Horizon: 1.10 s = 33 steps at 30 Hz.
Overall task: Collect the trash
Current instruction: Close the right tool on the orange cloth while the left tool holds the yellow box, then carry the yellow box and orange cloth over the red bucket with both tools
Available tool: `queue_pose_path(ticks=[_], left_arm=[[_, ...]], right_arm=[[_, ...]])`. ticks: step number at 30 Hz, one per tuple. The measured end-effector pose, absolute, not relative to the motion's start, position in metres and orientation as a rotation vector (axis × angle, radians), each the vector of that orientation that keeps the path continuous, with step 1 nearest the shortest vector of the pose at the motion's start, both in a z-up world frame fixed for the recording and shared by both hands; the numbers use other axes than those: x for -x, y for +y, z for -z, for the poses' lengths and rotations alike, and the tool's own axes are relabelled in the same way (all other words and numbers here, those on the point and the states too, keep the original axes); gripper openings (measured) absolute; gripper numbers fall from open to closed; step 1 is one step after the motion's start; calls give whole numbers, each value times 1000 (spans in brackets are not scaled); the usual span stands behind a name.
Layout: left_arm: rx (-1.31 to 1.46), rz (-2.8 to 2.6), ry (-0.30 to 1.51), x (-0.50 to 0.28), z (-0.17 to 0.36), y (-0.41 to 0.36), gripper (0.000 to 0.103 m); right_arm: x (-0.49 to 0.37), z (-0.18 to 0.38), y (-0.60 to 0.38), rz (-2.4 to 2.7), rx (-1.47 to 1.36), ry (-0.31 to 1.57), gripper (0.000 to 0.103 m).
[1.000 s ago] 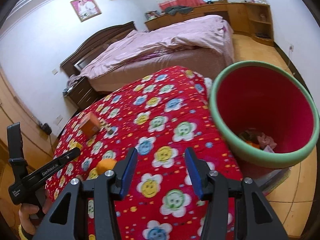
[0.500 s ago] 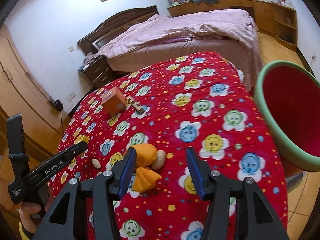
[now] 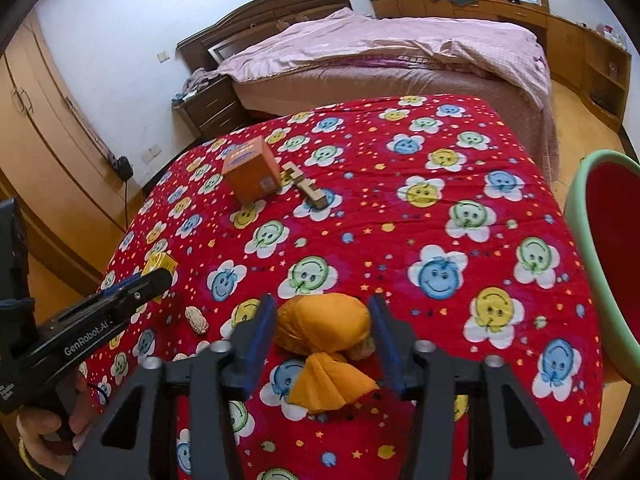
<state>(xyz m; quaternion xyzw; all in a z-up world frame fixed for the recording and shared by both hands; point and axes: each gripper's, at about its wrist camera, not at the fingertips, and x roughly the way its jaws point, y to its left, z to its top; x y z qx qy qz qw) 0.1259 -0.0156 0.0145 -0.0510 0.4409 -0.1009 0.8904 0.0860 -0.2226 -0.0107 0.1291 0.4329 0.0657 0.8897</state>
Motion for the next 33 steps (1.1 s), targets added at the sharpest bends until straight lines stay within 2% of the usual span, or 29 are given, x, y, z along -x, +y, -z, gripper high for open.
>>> queue_pose_path(ticks=[4,8,33], left_arm=[[105,213,913,-125,-15,-15,28],[108,219,909,-123,-19,-17,28],[56,371,827,-93,-66,-74,28]], right_arm=[[-82,7,-218,-148,-247,866,27],[-75,2,-221,-160,-268,833,22],[-12,-55,-277,-53,-375,620,21]])
